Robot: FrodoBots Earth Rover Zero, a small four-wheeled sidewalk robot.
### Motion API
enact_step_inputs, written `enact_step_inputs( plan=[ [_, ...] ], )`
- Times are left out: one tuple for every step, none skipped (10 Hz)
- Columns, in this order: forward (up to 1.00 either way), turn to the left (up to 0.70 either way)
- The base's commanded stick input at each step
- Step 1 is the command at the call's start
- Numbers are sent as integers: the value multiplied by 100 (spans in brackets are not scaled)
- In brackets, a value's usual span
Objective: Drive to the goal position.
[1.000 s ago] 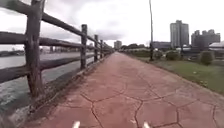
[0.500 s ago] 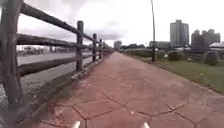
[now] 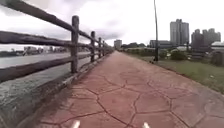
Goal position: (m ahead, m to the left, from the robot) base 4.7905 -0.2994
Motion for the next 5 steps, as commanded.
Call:
enact_step_inputs(
  plan=[
    [70, 0],
    [70, 0],
    [70, 0],
    [70, 0],
    [70, 0]
  ],
)
